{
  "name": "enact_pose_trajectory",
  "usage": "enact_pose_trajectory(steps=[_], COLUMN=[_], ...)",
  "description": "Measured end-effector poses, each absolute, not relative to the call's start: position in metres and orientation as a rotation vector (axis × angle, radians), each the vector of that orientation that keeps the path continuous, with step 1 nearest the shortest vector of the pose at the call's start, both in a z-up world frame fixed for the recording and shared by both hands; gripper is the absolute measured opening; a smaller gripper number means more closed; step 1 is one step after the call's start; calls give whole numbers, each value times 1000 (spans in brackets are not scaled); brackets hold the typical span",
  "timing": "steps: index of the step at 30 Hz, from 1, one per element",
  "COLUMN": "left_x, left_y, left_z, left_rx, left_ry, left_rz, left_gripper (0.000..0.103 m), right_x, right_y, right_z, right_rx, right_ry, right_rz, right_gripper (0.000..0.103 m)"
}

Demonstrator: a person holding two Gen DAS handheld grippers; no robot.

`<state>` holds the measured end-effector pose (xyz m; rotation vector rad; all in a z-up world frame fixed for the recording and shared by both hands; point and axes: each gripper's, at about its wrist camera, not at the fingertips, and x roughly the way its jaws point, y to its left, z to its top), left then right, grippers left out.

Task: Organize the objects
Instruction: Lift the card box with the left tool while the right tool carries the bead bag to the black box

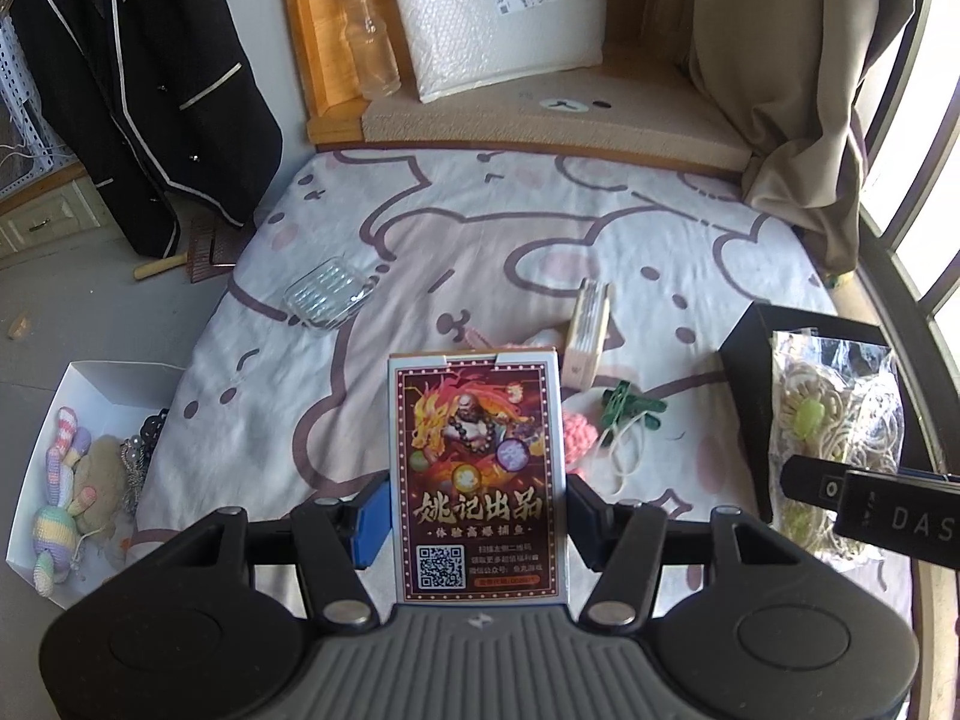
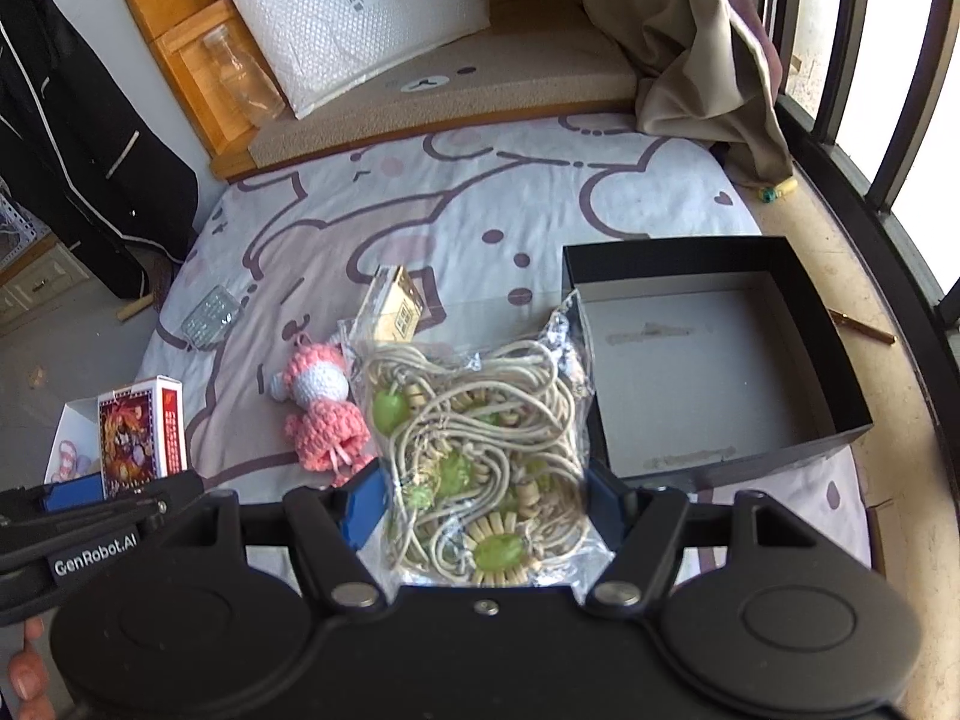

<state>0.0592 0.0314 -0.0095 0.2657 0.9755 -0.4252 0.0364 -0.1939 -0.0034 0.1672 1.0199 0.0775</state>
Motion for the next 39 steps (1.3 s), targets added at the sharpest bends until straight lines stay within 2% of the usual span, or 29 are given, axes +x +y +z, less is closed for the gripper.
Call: enact_pose_trajectory(steps=[19, 39], left_x=[45, 35], left_y=[-10, -92], left_z=[11, 2], left_rx=[212, 111], left_ry=[900, 911], left_rz=[-465, -592], left_gripper=[60, 60], right_x=[37, 42], right_y=[-229, -307], right_z=[22, 22], right_rx=[197, 216], right_ry=[899, 859], right_rz=[32, -120], right_gripper=[69, 69])
